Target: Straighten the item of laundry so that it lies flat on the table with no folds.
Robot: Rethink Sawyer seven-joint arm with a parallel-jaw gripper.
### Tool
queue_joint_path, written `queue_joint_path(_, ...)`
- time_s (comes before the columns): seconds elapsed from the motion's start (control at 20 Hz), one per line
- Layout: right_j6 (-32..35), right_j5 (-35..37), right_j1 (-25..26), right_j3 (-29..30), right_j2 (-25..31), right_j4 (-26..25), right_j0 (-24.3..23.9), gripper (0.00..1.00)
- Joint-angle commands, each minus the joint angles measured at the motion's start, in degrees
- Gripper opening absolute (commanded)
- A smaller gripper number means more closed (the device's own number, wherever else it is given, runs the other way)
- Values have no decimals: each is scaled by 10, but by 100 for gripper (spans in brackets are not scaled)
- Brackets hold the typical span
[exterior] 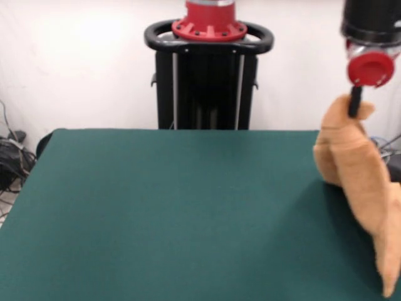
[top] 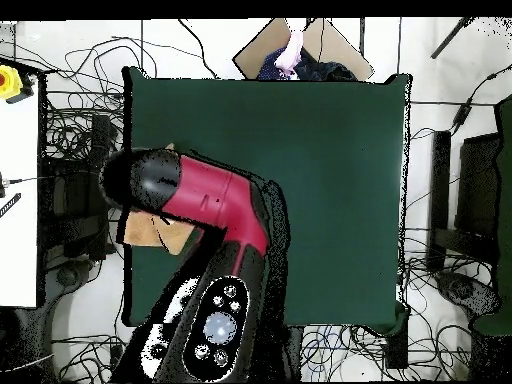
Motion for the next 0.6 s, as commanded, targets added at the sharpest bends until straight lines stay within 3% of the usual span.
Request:
queue_joint_path(0.05,-151,49,9,-21,111,-53,-39,0)
queue_joint_path(0.45,-229,-51,29,24,171,-89,-81,0)
queue_joint_path(0.6,-254,-54,35,20,185,-112,-98,0)
